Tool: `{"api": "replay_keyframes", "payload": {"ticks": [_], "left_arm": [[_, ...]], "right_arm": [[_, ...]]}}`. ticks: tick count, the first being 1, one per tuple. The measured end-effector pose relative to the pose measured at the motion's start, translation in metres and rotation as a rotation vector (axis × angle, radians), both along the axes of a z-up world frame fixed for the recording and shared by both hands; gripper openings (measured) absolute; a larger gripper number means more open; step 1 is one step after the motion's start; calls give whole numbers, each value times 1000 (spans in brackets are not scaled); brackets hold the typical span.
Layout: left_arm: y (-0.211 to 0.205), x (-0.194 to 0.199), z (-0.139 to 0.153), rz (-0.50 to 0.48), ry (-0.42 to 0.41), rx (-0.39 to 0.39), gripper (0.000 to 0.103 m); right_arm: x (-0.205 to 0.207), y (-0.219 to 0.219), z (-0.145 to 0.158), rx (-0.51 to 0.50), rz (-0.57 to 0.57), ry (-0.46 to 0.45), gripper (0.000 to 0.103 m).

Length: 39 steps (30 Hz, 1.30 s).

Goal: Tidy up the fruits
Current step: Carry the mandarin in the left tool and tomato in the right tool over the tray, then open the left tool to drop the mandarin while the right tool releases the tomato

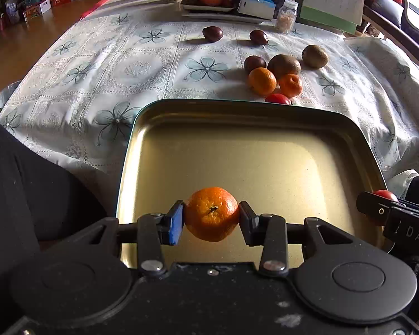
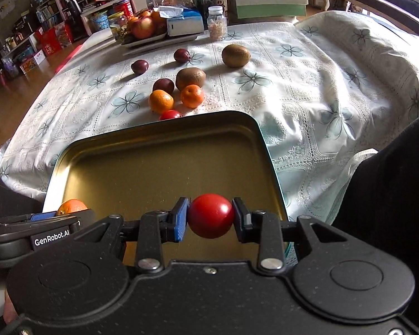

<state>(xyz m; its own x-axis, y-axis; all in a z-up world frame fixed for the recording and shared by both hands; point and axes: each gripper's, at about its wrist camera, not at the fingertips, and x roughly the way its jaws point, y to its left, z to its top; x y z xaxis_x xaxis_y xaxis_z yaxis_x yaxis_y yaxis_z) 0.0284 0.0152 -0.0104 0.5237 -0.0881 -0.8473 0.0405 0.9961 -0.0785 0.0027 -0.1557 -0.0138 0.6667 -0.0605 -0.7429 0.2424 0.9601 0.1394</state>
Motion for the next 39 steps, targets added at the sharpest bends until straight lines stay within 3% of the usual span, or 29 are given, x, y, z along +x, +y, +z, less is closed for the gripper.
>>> {"api": "replay_keyframes", "payload": {"ticks": [22, 39], "left_arm": [[-1, 1, 1, -1, -9, -23, 42], [-7, -1, 0, -21, -12, 9, 42]], "right_arm": [[4, 3, -4, -7, 0, 44, 47], [5, 6, -5, -13, 8, 57, 47]]}}
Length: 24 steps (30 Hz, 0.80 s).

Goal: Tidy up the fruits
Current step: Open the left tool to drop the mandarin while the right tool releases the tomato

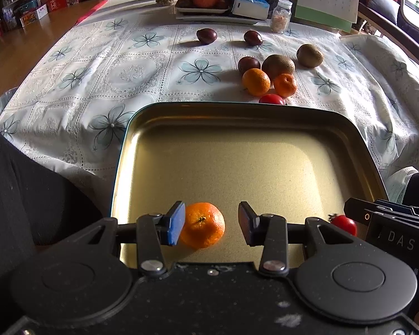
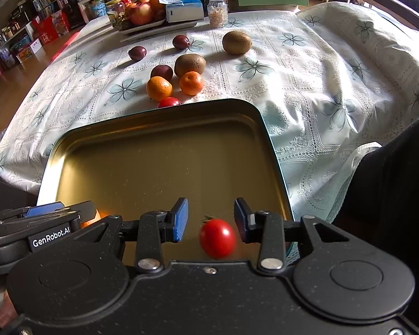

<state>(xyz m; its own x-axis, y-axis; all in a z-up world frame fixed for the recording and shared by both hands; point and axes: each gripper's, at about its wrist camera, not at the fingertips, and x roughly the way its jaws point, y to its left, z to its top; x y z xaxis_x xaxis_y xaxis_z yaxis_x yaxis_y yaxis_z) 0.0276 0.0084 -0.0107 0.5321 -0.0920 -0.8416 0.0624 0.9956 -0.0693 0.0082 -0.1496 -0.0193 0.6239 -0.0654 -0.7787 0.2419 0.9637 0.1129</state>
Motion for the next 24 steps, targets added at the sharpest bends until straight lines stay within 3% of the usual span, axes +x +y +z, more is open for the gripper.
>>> {"api": "replay_keyframes", "payload": {"ticks": [14, 24], "left_arm": [[1, 1, 0, -4, 9, -14, 42], [-3, -3, 2, -26, 16, 29, 42]], "right_arm": [[3, -4, -2, 2, -28, 41, 47], [-1, 6, 0, -25, 16, 18, 47]]}}
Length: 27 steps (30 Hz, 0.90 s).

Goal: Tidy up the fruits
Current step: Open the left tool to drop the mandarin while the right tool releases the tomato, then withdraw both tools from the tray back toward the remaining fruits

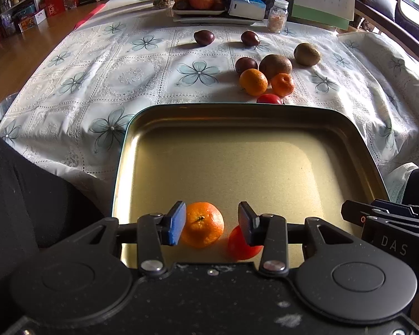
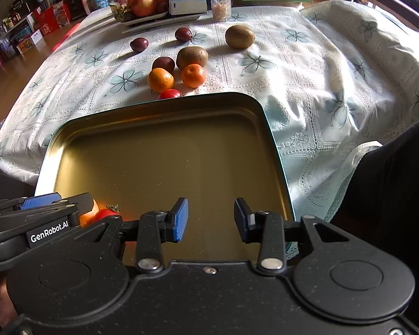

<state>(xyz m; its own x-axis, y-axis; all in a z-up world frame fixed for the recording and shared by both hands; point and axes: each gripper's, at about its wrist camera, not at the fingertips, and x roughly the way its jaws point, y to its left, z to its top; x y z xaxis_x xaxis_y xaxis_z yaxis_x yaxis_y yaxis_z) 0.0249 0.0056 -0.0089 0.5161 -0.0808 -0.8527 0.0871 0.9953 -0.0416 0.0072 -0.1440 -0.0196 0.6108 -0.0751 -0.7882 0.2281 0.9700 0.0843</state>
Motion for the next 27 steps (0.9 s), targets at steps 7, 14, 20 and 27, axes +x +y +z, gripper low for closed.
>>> {"api": "replay_keyframes", "payload": {"ticks": [7, 14, 20, 27], "left_arm": [[-1, 1, -2, 5, 42, 27, 42], [-4, 7, 3, 1, 75, 40, 42], [-5, 18, 10, -27, 111, 63, 43], [-7, 37, 21, -98, 139, 87, 43]], "right_arm": [[1, 2, -2, -19, -39, 24, 47], [9, 8, -6, -15, 38, 120, 47], [20, -2, 0, 45, 43, 191, 47], [46, -17, -7, 50, 32, 366, 47]]}}
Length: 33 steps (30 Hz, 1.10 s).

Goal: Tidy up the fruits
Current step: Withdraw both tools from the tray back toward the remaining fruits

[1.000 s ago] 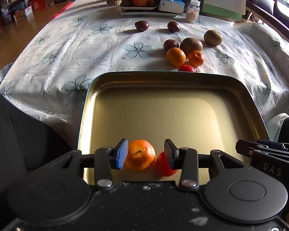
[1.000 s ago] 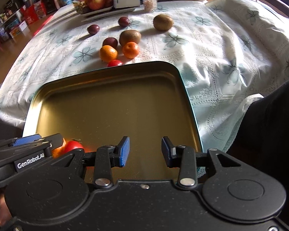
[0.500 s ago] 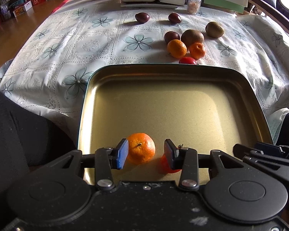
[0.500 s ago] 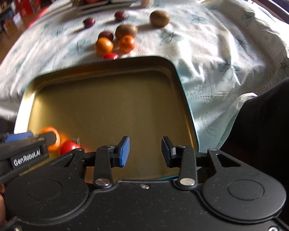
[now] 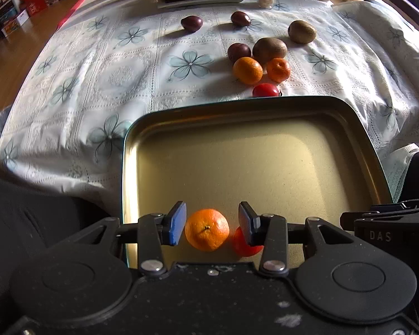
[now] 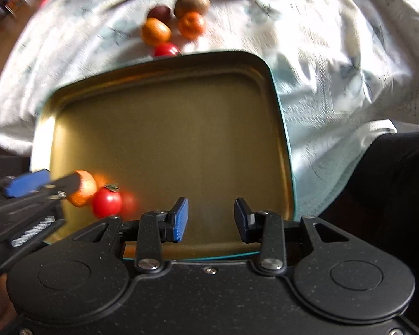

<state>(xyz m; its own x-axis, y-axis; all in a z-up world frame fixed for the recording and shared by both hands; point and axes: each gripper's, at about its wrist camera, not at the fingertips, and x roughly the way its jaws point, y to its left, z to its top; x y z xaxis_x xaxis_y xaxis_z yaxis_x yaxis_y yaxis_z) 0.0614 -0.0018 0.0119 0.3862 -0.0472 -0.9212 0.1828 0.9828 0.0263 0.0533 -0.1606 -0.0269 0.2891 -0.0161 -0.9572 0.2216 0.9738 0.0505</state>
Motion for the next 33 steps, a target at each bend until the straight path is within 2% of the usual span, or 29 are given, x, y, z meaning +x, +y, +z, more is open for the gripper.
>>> {"api": "replay_keyframes", "payload": {"ticks": [4, 9, 13, 18, 27, 31, 32, 33], "left_arm": [[-1, 12, 8, -20, 21, -10, 43], [-2, 30, 14, -32, 87, -32, 43], [-3, 42, 15, -40, 162, -20, 43], [-1, 63, 15, -33, 232, -9, 42], [-8, 111, 29, -61, 158, 56, 42], [-8, 136, 28, -40, 139, 66, 42], [-8, 142, 29, -13, 92, 59, 42], [-8, 149, 29, -4, 85, 50, 42]], "right_arm": [[4, 2, 0, -10, 46, 41, 47], [13, 6, 8, 22, 118, 87, 47], [24, 3, 15, 60, 132, 124, 47], [43, -4, 21, 57, 127, 185, 47], [81, -31, 32, 25, 97, 173, 47], [101, -45, 35, 5, 76, 151, 47], [106, -49, 35, 5, 67, 146, 47], [111, -54, 35, 7, 54, 140, 47]]}}
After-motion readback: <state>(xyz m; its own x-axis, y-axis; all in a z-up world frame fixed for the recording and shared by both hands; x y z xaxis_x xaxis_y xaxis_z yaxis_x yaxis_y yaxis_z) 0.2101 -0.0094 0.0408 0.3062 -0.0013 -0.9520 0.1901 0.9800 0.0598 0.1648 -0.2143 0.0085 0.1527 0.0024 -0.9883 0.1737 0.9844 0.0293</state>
